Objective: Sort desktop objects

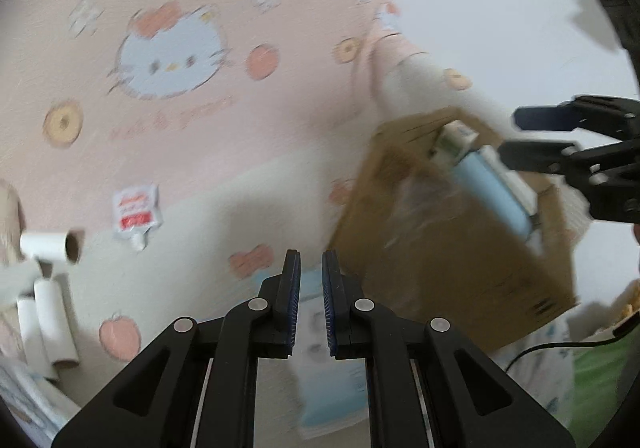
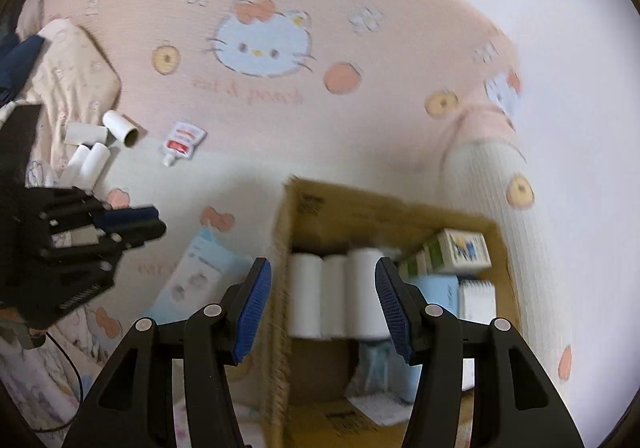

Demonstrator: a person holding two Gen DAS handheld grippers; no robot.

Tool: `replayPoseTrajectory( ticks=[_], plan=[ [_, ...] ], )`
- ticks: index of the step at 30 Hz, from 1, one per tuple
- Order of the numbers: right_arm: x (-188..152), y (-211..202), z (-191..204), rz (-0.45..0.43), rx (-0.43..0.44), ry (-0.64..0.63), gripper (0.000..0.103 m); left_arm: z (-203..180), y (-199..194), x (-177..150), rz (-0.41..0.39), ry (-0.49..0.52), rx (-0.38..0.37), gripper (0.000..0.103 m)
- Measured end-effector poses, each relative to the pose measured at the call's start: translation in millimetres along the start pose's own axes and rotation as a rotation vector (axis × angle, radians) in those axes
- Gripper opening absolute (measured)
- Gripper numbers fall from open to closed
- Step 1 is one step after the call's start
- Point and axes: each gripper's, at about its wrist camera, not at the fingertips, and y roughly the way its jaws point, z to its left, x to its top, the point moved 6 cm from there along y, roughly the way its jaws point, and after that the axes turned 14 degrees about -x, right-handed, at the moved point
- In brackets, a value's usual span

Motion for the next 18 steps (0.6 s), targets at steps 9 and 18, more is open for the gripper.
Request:
replayPoseTrajectory(
  ticks=[9, 18],
  plan=[
    [18.9, 14.1, 73.7, 0.041, 0.090, -0.064, 0.055, 95.2, -21.4, -16.7, -0.030, -0.275, 0.069, 0.011],
    [40.9, 12.1, 124.6, -0.008, 0.127, -0.124, 0.055, 153.1, -82.8, 15.2, -0.233, -0.316, 0.207, 0.011]
  ],
)
